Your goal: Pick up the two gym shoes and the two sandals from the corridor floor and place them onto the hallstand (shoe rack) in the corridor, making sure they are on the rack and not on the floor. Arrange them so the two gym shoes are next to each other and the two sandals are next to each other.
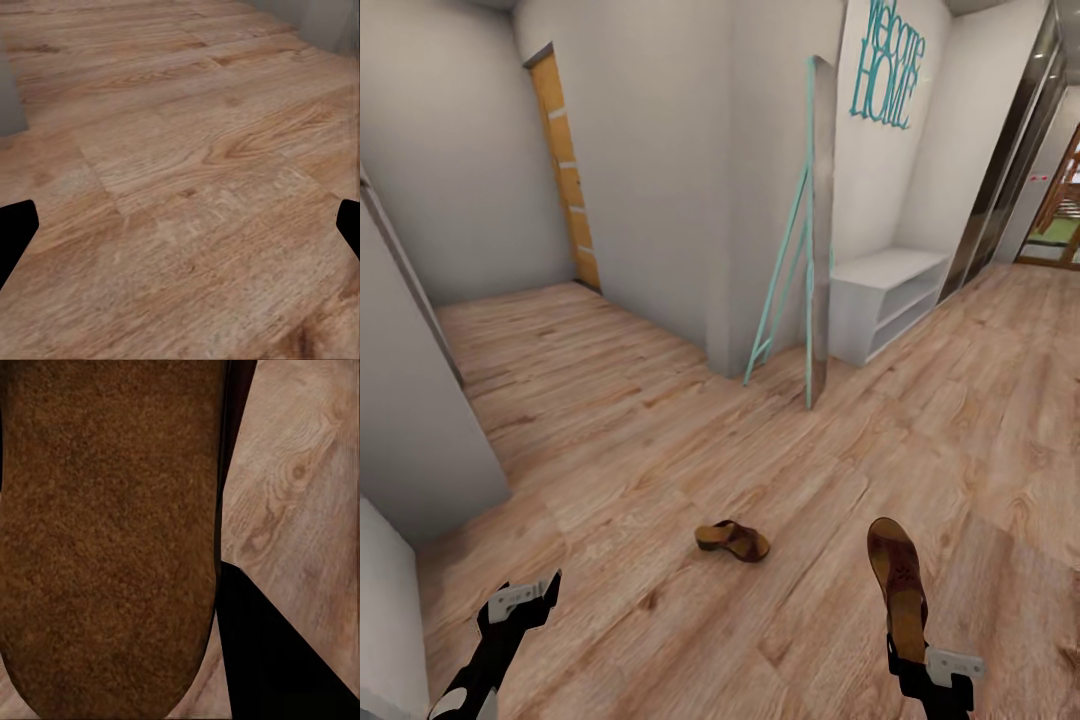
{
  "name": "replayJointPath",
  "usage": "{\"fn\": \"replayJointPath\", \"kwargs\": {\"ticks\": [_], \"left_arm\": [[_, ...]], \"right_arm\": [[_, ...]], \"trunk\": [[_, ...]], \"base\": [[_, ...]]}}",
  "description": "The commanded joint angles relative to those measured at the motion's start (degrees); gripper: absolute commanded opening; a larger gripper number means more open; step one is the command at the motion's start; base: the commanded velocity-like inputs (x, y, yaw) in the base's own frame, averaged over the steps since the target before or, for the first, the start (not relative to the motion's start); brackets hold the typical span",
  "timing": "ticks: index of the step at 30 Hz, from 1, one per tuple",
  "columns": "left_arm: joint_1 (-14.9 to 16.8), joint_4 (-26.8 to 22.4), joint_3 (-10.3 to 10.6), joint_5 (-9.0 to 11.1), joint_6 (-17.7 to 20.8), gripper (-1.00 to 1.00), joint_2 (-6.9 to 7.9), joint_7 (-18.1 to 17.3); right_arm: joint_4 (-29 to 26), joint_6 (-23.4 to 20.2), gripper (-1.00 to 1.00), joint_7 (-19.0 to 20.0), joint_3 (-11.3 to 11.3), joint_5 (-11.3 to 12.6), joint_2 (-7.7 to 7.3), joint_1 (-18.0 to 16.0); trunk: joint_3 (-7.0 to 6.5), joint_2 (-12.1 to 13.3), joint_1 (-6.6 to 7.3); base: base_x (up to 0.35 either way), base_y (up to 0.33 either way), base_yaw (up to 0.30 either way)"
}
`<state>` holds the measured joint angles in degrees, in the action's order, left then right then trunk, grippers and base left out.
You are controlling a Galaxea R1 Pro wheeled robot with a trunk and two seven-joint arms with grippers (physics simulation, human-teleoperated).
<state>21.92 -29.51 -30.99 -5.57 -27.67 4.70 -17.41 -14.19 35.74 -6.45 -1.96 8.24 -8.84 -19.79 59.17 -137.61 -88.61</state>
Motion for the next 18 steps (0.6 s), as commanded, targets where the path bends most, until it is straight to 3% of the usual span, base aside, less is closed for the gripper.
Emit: {"fn": "replayJointPath", "kwargs": {"ticks": [1, 18], "left_arm": [[0.06, 0.04, -0.48, -0.58, -0.26, 1.00, -0.04, -0.35], [0.06, -0.02, -0.48, -0.58, -0.30, 1.00, -0.02, -0.35]], "right_arm": [[0.04, 0.20, -1.00, 0.03, -0.24, 0.61, -0.02, -0.03], [0.04, 0.20, -1.00, 0.03, -0.24, 0.62, 0.01, 0.00]], "trunk": [[0.05, -0.02, 0.01], [0.05, -0.02, 0.01]], "base": [[0.036, 0.278, -0.292], [0.003, 0.234, -0.292]]}}
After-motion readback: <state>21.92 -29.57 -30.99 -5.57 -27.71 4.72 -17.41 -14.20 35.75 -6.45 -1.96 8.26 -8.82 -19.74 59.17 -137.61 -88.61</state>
